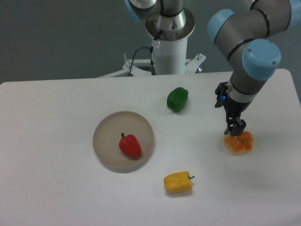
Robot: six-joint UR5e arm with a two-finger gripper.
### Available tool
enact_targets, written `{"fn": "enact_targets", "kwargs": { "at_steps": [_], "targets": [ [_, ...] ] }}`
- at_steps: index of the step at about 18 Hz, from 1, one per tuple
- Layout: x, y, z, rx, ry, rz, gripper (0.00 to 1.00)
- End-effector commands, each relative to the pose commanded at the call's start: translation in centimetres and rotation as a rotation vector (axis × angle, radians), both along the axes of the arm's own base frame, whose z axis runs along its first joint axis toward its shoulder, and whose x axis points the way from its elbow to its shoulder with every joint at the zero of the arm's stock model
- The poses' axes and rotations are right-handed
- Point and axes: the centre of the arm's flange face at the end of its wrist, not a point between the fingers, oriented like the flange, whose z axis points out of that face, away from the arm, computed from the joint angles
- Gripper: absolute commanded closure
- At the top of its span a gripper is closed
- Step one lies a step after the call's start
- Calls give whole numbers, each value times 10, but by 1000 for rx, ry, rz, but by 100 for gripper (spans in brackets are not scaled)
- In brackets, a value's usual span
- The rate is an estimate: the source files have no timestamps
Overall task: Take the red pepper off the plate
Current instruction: 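Lift the gripper from the orange object and move it over the red pepper, then lower the gripper onto the red pepper on the plate and close it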
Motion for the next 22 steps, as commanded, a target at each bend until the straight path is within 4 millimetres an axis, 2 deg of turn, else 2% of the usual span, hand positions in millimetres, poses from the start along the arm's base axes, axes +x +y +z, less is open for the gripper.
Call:
{"fn": "enact_targets", "kwargs": {
  "at_steps": [4,5,7,9,11,14,16,20,22],
  "targets": [
    [12,8,-5,-6,-9,-20,0],
    [25,19,-8,-8,-15,-44,0],
    [40,27,-15,-21,-30,-14,0],
    [65,45,-20,-23,-51,-1,0],
    [82,49,-32,-20,-93,17,0],
    [124,83,-44,7,-80,8,0],
    [156,99,-61,11,-68,17,0],
    [208,138,-73,78,-9,-98,0],
    [225,154,-78,105,13,-153,0]
  ]
}}
